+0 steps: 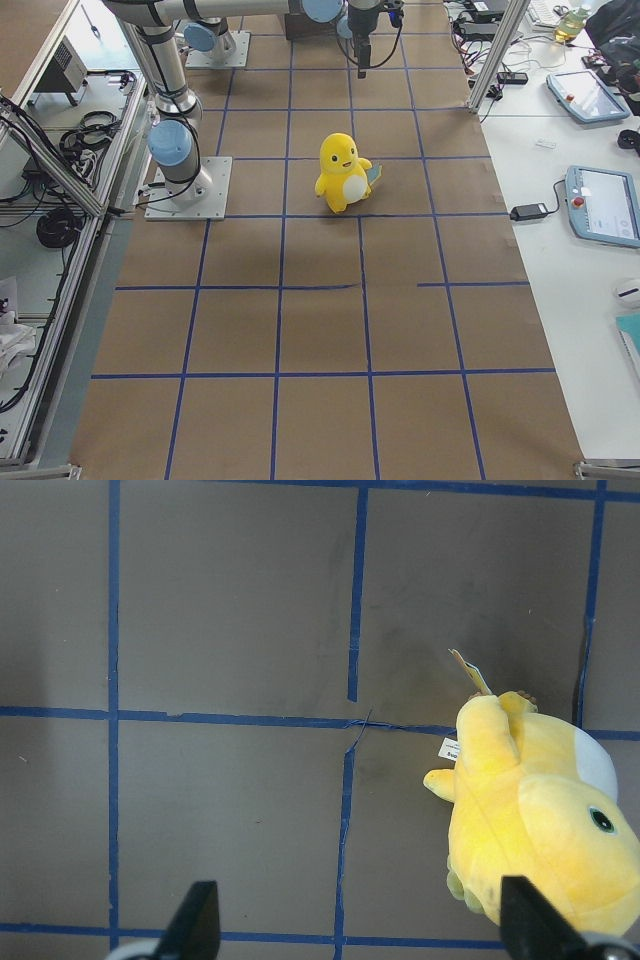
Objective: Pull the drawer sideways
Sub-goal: 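Close the left gripper around the white drawer handle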
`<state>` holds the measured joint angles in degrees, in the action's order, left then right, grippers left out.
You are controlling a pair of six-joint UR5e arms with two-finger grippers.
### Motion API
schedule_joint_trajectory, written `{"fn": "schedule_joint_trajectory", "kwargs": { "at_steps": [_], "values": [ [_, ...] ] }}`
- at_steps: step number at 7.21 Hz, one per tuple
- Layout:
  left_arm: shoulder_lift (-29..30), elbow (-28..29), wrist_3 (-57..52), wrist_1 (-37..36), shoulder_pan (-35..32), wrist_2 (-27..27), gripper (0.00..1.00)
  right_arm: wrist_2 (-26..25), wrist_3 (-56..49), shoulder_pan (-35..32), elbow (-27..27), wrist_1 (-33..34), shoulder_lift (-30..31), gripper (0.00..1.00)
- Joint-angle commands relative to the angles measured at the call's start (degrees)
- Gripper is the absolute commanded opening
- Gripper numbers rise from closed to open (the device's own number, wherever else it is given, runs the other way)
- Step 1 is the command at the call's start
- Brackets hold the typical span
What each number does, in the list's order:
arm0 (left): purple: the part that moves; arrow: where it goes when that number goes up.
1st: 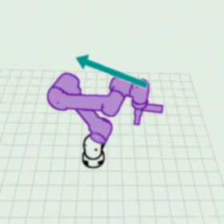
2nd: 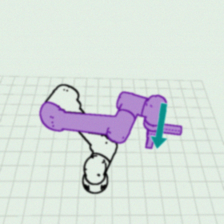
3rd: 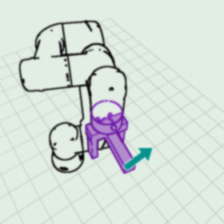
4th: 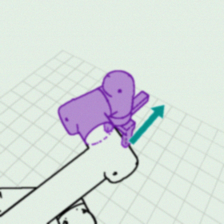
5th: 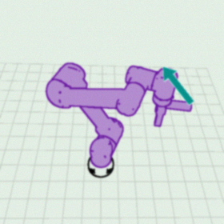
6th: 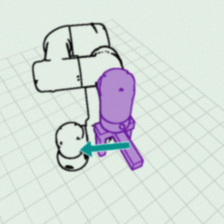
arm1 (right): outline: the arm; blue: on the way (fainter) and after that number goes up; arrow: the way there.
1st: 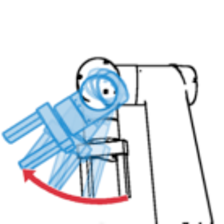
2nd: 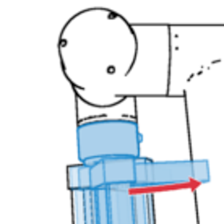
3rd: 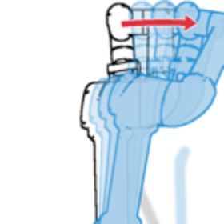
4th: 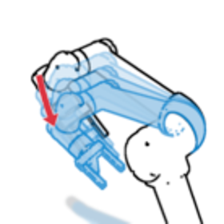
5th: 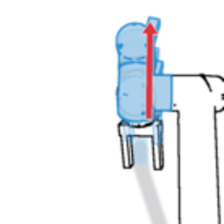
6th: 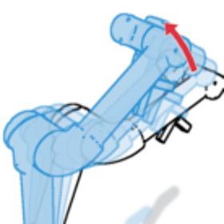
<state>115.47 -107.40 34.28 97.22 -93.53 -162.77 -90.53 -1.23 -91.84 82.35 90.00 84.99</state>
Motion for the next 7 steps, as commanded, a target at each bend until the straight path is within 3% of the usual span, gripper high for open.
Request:
{"fn": "schedule_joint_trajectory", "kwargs": {
  "at_steps": [1,7],
  "values": [
    [0.0,0.0,0.1,0.0,-0.1,0.0,0.45,0.0,0.0,0.0,0.0,0.0,0.0,1.00],
    [0.0,0.2,-0.3,0.0,-0.1,0.0,0.35,0.0,0.0,0.0,0.0,0.0,0.0,1.00]
  ]
}}
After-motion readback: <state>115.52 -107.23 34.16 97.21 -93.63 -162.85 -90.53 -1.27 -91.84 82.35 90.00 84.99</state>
